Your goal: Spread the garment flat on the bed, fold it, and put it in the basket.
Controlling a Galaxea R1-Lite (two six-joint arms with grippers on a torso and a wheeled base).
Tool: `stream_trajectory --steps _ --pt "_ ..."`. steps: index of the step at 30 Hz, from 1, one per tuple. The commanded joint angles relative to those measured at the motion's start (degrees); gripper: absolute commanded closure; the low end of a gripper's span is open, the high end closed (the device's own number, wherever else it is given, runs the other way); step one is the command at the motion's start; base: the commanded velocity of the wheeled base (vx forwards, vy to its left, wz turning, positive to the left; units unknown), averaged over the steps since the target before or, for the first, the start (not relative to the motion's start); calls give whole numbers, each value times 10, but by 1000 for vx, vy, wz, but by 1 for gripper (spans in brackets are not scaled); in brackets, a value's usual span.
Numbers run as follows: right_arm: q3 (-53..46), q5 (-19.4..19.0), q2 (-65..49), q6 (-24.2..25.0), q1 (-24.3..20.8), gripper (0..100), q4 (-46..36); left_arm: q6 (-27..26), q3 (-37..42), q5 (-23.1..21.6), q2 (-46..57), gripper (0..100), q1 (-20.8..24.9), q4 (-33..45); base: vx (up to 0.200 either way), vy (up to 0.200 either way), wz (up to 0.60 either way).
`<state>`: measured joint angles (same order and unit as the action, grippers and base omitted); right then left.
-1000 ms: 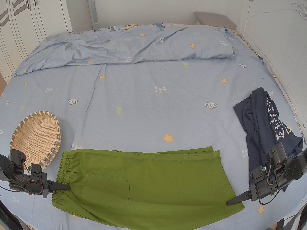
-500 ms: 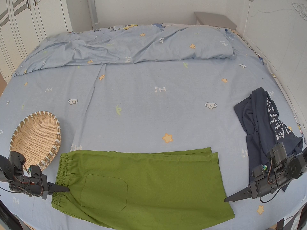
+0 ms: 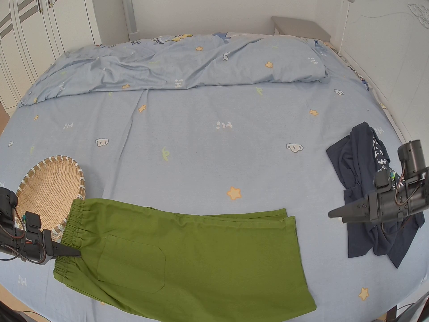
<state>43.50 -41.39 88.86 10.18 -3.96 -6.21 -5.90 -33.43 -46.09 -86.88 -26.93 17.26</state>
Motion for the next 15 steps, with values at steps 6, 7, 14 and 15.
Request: stream_trajectory --steps 6,7,14,15 --pt "62 15 -69 12 -10 0 -39 -17 -65 52 87 100 -5 53 0 0 0" --pt "63 15 -69 13 -11 0 -40 -16 -97 51 103 100 0 95 0 0 0" --pt "61 15 -71 16 -13 0 -39 -15 -212 69 141 100 98 239 0 0 0" --pt "61 15 -74 16 -13 0 -39 -12 -220 73 148 100 124 250 0 0 0"
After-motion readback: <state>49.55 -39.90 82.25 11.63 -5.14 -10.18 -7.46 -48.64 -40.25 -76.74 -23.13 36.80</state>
